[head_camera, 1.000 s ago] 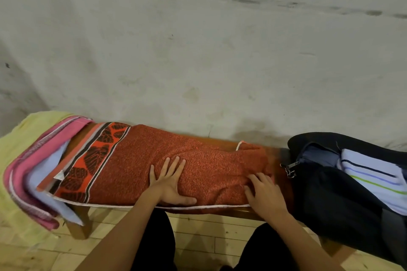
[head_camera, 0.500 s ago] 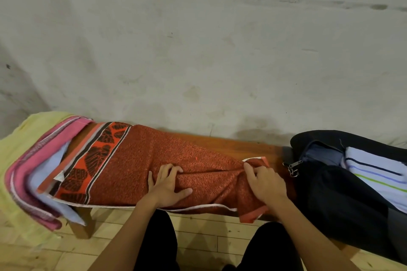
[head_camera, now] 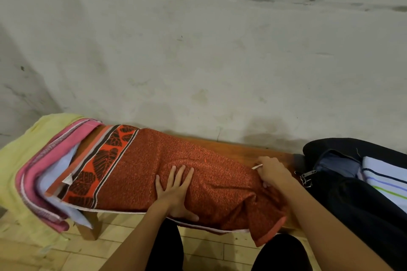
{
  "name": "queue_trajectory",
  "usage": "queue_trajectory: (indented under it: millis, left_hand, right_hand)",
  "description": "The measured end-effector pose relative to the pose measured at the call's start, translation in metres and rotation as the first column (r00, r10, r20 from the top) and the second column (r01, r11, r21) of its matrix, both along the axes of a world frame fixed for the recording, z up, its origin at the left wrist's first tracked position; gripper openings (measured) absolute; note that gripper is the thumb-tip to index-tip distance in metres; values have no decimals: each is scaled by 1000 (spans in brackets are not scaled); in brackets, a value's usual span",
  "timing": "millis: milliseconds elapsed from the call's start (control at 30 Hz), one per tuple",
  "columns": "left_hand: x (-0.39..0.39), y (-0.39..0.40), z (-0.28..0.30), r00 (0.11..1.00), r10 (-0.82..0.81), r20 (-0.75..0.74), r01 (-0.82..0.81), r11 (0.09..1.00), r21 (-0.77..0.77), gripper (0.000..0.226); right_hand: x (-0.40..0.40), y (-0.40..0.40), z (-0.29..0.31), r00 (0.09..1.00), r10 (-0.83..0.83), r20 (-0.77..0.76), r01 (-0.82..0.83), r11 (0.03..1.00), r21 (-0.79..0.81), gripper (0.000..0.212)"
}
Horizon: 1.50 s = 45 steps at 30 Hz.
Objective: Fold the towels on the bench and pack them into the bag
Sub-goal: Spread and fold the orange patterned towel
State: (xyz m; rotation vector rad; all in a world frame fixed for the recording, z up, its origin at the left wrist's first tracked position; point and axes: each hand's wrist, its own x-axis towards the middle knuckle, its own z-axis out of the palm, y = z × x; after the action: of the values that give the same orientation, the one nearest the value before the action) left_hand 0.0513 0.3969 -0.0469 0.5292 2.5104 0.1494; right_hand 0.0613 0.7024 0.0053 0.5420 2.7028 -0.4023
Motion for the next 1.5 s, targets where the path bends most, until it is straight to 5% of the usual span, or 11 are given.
queue_trajectory:
  millis: [67, 233, 367, 433, 500, 600, 767, 1133, 1500]
  left_hand:
    - [-2, 0, 2, 999, 5, 49, -6, 1000, 20, 145]
    - [-9, -2, 1, 997, 13, 80, -18, 997, 71, 129]
    - [-8, 2, -1, 997, 50, 55, -53, 997, 63, 105]
    - [-6, 2, -1, 998, 53, 32, -54, 998, 44, 97]
    - [-5, 2, -3, 999, 46, 17, -47, 998, 45, 87]
    - [-4, 1, -4, 999, 45, 15, -46, 997, 60, 87]
    - [-3, 3, -2, 998, 58, 2, -58, 997, 51, 90]
    - [-1, 14, 7, 1000, 20, 23, -22, 998, 54, 83]
    - [20, 45, -2, 999, -43, -23, 45, 996, 74, 75]
  right_hand:
    - [-3, 6, -2, 999, 48, 23, -48, 998, 28, 8]
    - [-9, 12, -1, 999, 26, -30, -20, 983, 185, 15]
    - [-15, 38, 15, 789, -416, -453, 414, 904, -109, 22]
    - [-13, 43, 15, 748, -465, -473, 406, 885, -228, 40]
    - [-6, 35, 3, 801, -365, -475, 269, 928, -259, 48]
    - [12, 8, -19, 899, -105, -426, 26, 982, -187, 31]
    - [41, -33, -47, 955, 119, -273, -124, 992, 1, 60]
    - [-22, 7, -28, 990, 57, 132, -49, 997, -67, 83]
    - [3, 14, -60, 1000, 0, 1, 0, 999, 46, 83]
